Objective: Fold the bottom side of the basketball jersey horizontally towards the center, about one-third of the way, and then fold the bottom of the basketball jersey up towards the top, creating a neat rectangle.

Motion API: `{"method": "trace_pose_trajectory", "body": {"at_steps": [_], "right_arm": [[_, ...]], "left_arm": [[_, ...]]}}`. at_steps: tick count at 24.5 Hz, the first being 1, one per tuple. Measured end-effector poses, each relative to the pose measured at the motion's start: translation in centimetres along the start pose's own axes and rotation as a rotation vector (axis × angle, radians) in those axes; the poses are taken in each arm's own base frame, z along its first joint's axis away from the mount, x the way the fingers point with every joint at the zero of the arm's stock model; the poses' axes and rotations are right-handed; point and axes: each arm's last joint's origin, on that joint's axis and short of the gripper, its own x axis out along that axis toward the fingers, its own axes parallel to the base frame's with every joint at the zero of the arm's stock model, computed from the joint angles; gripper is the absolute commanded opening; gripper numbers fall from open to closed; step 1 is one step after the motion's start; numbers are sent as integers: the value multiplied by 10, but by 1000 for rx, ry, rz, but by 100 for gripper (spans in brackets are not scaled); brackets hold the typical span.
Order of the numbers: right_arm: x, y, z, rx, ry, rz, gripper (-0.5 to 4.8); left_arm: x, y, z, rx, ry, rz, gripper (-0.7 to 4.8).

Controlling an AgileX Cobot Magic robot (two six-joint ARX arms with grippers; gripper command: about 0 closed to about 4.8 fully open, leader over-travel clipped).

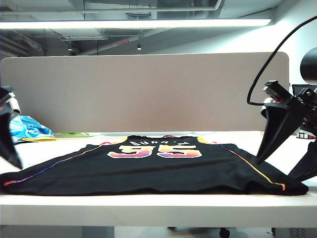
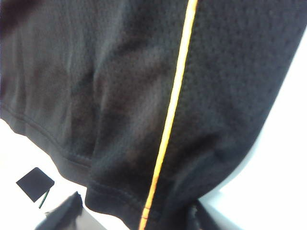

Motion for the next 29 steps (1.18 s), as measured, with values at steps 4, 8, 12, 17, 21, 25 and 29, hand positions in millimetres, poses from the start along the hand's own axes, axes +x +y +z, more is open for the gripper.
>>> {"method": "trace_pose_trajectory", "body": {"at_steps": [4,8,12,17,21,25,29], "right_arm": [[7,-4,-5,10,21,-17,-6],[2,-1,-6,-1,6,-17,-6],[-35,23,-24,-73,-43,-17,-6],[-79,50,-64,-123,-80,-41,-6],[-103,62,-94,-161,-130,-65,-6],[-119,71,-112,-169,-247,-106,-6],[-113,69,-72,-172,-353,-134,-6]], "left_arm": [[3,2,-4,-23,28,6,-6],[-1,-2,-1,-32,34,-17,-6],[-33,-25,-5,14,-41,-22,-6],[-69,-59,-41,52,-35,-42,-6],[-88,-84,-70,150,-55,-94,-6],[-104,-100,-77,189,-219,-139,-6],[-95,-103,-33,206,-419,-149,-6]]}}
